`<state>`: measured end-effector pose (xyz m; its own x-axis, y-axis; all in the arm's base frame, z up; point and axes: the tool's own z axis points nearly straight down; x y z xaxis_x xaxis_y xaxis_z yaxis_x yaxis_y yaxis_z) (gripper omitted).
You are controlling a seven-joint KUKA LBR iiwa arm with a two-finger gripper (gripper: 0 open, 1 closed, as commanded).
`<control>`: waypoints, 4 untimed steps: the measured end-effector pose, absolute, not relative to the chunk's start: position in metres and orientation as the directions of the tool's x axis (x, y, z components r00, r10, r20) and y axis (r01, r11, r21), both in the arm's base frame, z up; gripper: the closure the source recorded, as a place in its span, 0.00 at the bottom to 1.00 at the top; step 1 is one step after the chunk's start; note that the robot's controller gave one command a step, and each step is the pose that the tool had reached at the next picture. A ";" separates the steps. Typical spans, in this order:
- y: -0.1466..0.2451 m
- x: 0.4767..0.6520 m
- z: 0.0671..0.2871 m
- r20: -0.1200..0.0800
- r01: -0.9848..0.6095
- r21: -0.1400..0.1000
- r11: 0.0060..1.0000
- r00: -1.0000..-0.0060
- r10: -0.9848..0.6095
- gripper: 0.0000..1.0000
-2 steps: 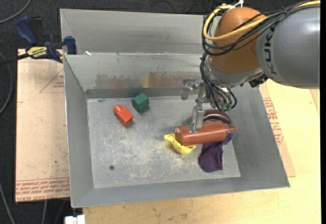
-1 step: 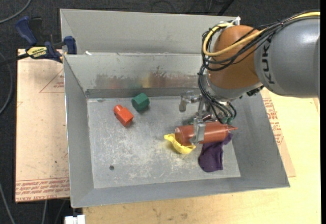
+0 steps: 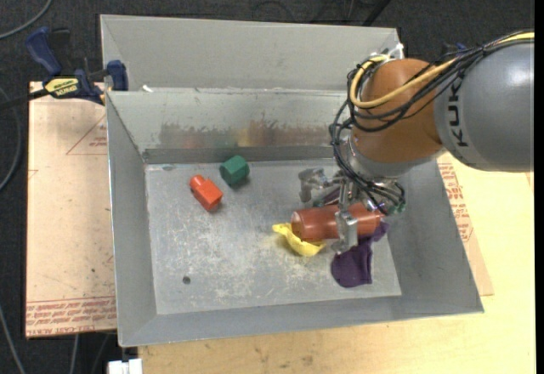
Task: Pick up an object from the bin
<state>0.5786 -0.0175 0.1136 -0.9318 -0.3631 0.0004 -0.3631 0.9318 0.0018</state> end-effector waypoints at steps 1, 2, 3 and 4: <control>-0.022 0.588 0.115 -0.006 -0.240 0.001 0.971 -0.971 -0.240 0.00; -0.037 0.597 0.098 -0.005 -0.139 0.001 0.990 -0.990 -0.139 0.00; -0.035 0.604 0.073 -0.014 -0.445 -0.002 0.895 -0.895 -0.445 1.00; -0.035 0.604 0.073 -0.014 -0.445 -0.002 0.895 -0.895 -0.445 1.00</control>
Offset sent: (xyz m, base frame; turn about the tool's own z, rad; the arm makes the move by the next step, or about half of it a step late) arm 0.0317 -0.0461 -0.0436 -0.1917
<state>0.6039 -0.0347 0.0732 -0.8952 -0.4454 -0.0143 -0.4455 0.8953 -0.0024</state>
